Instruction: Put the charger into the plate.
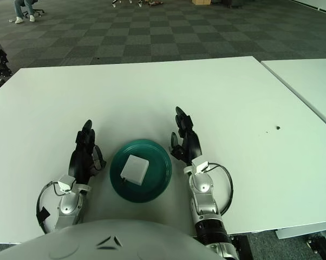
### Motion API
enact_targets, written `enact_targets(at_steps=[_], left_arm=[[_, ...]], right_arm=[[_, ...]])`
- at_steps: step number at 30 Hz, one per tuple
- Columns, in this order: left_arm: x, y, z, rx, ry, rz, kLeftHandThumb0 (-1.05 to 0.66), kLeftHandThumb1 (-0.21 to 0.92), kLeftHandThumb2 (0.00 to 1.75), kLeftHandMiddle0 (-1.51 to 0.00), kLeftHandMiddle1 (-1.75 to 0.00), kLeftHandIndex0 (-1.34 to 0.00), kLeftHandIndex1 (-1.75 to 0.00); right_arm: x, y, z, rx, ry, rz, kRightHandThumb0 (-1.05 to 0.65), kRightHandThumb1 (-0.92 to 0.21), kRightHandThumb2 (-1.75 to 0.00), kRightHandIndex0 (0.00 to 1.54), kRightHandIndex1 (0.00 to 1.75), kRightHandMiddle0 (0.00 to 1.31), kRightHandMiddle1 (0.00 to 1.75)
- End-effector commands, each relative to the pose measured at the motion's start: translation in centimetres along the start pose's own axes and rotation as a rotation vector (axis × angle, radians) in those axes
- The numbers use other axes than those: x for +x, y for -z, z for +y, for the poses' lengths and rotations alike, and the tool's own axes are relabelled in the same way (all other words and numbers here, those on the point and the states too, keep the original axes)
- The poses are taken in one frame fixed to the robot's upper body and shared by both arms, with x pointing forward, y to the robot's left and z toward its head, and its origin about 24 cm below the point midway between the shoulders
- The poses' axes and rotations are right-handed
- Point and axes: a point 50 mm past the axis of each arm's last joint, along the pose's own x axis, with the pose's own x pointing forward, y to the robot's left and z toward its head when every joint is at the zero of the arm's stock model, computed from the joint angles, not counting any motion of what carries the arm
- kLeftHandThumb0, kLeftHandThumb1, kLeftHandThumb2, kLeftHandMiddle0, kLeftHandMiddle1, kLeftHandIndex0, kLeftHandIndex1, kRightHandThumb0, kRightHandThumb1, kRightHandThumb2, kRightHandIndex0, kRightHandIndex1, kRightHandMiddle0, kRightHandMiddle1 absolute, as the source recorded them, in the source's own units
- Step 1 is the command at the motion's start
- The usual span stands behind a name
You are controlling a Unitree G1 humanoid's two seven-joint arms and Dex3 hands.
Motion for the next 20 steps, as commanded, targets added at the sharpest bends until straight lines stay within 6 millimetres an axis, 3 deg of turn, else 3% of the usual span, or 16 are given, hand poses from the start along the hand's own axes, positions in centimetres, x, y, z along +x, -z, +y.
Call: enact_targets(at_steps=[1, 20], left_arm=[[-4.79, 5.44, 0.82, 0.021, 0.016, 0.298, -0.99, 0.92, 1.07, 0.0, 0.0, 0.0, -0.05], [-4.67, 5.68, 0.92, -0.02, -0.034, 0.308, -0.98, 0.92, 1.09, 0.0, 0.0, 0.0, -0.04]], right_arm=[[-7.44, 7.04, -0.26, -0.053, -0.058, 0.42, -0.97, -0.92, -0.9, 0.05, 0.0, 0.0, 0.21], [-7.68, 7.74, -0.75, -0.087, -0.012, 0.488, -1.0, -0.92, -0.93, 0.01, 0.0, 0.0, 0.06]])
